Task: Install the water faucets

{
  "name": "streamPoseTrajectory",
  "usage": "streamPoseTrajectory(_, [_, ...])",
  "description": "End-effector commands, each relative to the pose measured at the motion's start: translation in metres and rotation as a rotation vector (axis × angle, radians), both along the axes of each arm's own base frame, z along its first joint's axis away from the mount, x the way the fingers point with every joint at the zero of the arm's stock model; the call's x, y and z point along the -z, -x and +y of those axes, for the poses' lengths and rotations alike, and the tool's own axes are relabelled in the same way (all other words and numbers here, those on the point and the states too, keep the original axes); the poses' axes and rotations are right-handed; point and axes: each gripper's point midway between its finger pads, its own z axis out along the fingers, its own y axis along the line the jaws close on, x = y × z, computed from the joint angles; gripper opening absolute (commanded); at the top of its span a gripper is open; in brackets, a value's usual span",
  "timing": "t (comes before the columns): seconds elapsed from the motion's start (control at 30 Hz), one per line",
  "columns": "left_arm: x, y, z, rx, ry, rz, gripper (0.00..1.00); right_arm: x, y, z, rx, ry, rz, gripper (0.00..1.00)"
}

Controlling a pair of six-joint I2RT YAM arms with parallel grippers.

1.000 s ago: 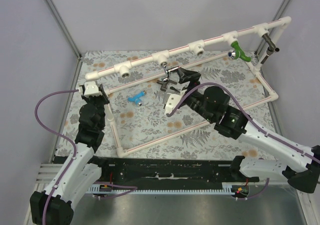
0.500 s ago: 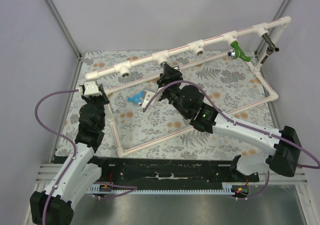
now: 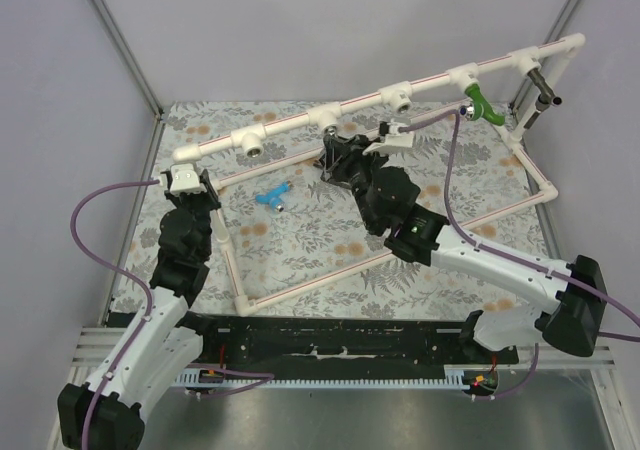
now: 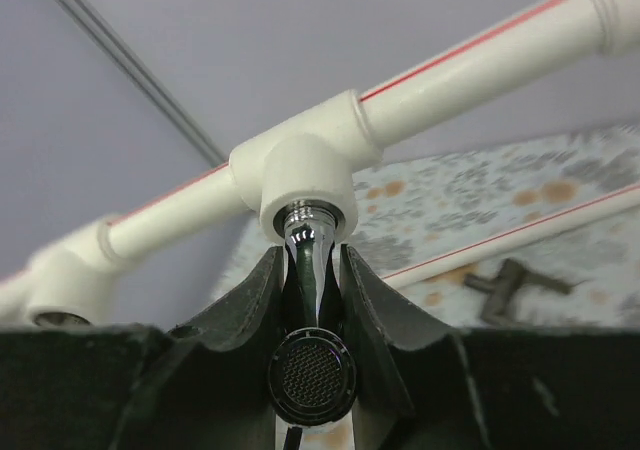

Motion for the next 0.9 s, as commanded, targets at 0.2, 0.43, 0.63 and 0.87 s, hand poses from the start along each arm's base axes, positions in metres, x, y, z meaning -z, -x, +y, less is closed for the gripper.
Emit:
streamPoseTrajectory(0.2, [-0.02, 0.002, -0.012, 0.047, 0.035, -0.068, 0.02, 0.025, -0.016, -0.008, 0.005, -1.399, 0.399, 0.0])
streamPoseTrajectory(0.43, [-0.019, 0.002, -0.012, 0.042, 0.036, -0.066, 0.02, 0.006, -0.002, -0.015, -0.058, -1.023, 0.257, 0.51])
streamPoseTrajectory(0.63, [-0.017, 0.001, -0.012, 0.043, 0.029, -0.058, 0.02, -0.025, 0.025, -0.038, -0.127, -0.608, 0.037, 0.77])
streamPoseTrajectory(0.87, [-0.016, -0.001, -0.014, 0.051, 0.032, -0.053, 0.02, -0.049, 0.056, -0.043, -0.278, 0.356, -0.282, 0.84])
